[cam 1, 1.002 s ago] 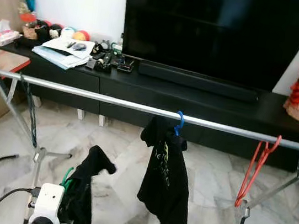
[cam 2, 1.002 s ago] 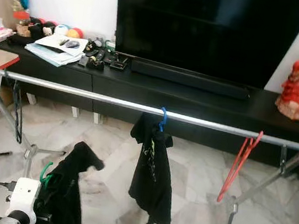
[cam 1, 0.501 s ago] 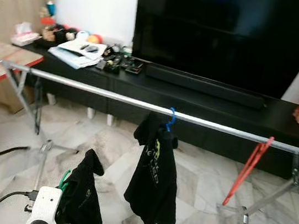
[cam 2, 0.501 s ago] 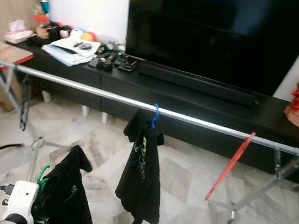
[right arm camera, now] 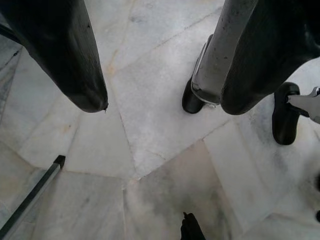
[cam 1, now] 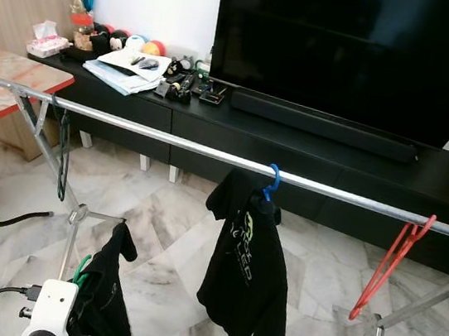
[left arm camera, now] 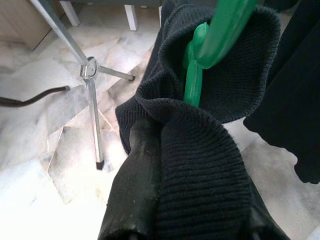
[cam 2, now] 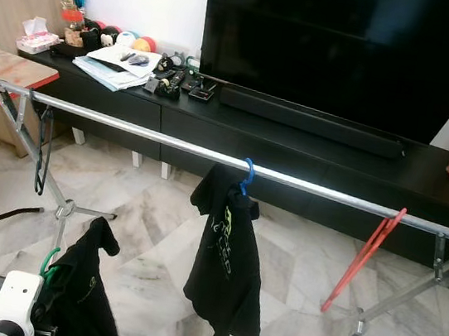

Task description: Hang hanger

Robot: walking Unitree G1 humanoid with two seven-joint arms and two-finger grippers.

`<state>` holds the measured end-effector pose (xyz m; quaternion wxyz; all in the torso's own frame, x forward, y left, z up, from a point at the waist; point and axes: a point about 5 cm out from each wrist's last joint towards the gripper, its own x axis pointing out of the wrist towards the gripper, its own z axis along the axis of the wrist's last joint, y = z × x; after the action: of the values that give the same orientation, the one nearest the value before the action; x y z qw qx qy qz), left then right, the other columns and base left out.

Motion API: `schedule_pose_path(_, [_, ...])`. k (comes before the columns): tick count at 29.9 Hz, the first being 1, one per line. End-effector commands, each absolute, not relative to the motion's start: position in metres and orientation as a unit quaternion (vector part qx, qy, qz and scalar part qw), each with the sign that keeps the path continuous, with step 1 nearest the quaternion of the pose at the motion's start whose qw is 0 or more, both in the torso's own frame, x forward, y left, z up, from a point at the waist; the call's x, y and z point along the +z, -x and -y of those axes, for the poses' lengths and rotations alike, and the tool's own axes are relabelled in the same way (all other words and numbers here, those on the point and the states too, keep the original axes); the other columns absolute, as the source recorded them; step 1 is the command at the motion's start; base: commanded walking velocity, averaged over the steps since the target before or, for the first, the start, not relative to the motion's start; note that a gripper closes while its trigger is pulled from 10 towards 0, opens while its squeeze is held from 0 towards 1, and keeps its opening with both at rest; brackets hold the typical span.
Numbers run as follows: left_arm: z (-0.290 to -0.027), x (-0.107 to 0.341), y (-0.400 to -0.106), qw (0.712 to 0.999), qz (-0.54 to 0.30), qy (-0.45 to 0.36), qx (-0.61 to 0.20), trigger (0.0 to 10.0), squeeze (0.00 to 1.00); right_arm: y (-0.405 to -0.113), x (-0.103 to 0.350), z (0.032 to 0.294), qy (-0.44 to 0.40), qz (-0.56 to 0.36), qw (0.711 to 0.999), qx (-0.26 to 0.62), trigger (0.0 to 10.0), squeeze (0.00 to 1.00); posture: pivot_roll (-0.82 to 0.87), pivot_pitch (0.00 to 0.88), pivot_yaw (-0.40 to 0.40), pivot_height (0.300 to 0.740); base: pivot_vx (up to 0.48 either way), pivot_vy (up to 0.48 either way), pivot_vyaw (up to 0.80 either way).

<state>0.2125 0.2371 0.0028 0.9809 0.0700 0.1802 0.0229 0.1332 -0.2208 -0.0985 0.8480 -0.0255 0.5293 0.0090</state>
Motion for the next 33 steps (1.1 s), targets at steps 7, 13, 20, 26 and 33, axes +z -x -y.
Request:
schedule_pose_path(7, [-0.2344,0.0156,-0.2210,0.986,-0.145,-0.078,0.005,10.0,0.00,-0.1319,-0.0987,0.2221,0.023,-0.529,0.848,-0.001,10.0,0.00,0.16,0.000,-0.026,0.740,0.256,0.000,0.00])
schedule_pose_path(13, [-0.2306,0.0158,-0.2247,0.987,-0.144,-0.076,-0.005,10.0,0.00,-0.1318,-0.0990,0.2208,0.038,-0.534,0.845,0.014,10.0,0.00,0.15,0.000,-0.017,0.740,0.284,0.000,0.00])
schedule_pose_path(20, [-0.2291,0.0158,-0.2263,0.987,-0.143,-0.074,-0.010,10.0,0.00,-0.1310,-0.0994,0.2203,0.039,-0.536,0.843,0.017,10.0,0.00,0.15,0.000,-0.015,0.740,0.296,0.000,0.00])
schedule_pose_path(26, [-0.2279,0.0164,-0.2274,0.987,-0.142,-0.073,-0.012,10.0,0.00,-0.1316,-0.0993,0.2200,0.040,-0.536,0.843,0.020,10.0,0.00,0.15,0.000,-0.017,0.740,0.296,0.000,0.00])
schedule_pose_path(33, [-0.2297,0.0169,-0.2265,0.987,-0.142,-0.074,-0.012,10.0,0.00,-0.1323,-0.0991,0.2198,0.040,-0.536,0.843,0.023,10.0,0.00,0.16,0.000,-0.021,0.740,0.318,0.000,0.00])
